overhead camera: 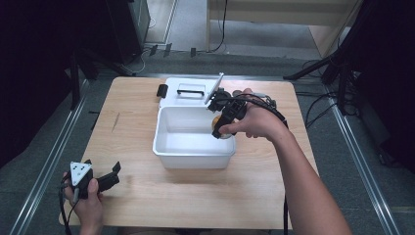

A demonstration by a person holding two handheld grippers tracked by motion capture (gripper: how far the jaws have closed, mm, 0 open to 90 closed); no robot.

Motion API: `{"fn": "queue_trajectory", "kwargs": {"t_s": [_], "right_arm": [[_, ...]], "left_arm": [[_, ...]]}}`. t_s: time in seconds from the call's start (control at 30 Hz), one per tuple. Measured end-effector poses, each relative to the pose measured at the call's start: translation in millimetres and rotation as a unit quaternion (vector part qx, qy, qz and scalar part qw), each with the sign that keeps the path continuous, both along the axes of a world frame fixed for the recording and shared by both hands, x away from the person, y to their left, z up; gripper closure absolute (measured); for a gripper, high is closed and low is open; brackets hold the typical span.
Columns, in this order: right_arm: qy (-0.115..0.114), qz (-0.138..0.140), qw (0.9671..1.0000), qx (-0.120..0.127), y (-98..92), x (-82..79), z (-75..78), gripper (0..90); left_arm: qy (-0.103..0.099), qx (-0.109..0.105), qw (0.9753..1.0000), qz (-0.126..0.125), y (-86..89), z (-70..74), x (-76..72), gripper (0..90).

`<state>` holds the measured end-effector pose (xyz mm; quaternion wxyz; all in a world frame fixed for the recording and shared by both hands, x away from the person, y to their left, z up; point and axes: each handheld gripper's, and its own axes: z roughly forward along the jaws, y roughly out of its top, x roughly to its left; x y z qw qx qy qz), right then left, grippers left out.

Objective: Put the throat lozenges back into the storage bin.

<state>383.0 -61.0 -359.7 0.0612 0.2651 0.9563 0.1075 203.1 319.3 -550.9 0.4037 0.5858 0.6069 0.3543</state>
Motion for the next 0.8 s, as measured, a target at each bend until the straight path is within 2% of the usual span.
{"fn": "queue_trajectory", "kwargs": {"t_s": [0.4, 0.53, 0.67, 0.8], "right_arm": [[-0.003, 0.021, 0.9997, -0.011, 10.2, 3.3, -11.8, 20.7], [-0.014, 0.033, 0.9991, -0.021, 11.5, 4.5, -19.2, 20.6], [-0.014, 0.051, 0.9983, -0.021, 12.2, 4.2, -27.0, 20.6], [-0.029, 0.073, 0.9965, -0.029, 12.2, 2.8, -33.0, 20.6]], "left_arm": [[0.0, 0.0, 1.0, 0.0, 0.0, 0.0, 0.1, 0.0], [0.0, 0.0, 1.0, 0.0, -0.1, -0.1, 0.1, 0.0], [0.0, 0.001, 1.0, 0.0, -0.1, 0.0, 0.1, 0.0], [0.0, 0.002, 1.0, 0.0, -0.1, 0.0, 0.1, 0.0]]}}
